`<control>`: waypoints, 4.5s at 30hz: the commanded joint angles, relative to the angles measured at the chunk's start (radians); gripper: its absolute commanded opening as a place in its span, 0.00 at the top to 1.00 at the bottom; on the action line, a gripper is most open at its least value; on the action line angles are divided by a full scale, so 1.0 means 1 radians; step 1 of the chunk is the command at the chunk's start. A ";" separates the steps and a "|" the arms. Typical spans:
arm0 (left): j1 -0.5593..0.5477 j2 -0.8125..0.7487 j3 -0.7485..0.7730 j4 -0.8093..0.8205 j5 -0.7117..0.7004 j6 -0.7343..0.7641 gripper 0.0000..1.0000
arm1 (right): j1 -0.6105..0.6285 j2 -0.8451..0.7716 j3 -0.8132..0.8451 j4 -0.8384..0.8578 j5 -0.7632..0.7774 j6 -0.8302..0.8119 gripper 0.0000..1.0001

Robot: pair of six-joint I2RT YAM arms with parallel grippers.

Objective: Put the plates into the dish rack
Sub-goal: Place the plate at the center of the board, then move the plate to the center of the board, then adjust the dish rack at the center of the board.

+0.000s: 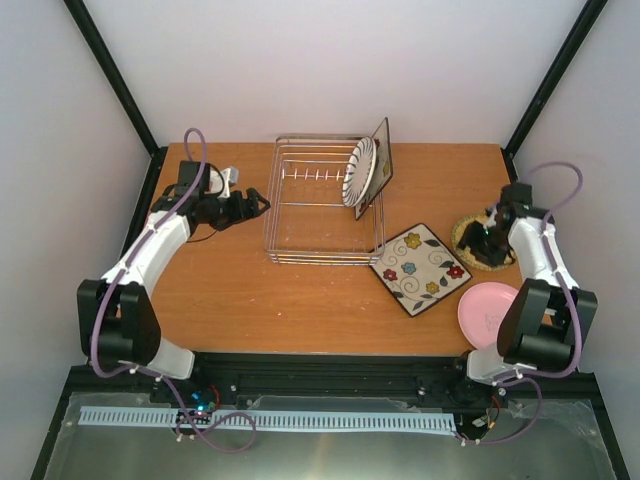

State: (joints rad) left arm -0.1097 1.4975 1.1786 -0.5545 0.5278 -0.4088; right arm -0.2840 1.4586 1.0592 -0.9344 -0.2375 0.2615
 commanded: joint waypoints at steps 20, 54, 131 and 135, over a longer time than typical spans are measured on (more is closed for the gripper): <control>-0.005 -0.198 -0.116 -0.017 -0.028 0.000 0.02 | 0.346 0.544 0.580 -0.057 0.190 -0.062 0.33; -0.005 -0.161 -0.089 -0.025 -0.044 0.017 0.02 | 0.390 0.638 0.464 -0.034 0.269 0.030 0.37; -0.039 0.076 0.042 0.023 -0.174 0.093 0.16 | 0.666 0.324 0.363 0.107 0.123 0.021 0.69; -0.039 0.083 0.042 0.029 -0.177 0.095 0.16 | 0.666 0.326 0.367 0.108 0.135 0.029 0.81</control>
State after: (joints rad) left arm -0.1463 1.5684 1.1831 -0.5461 0.3511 -0.3397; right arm 0.3733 1.7653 1.4319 -0.8658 -0.1303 0.2794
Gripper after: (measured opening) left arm 0.841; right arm 0.220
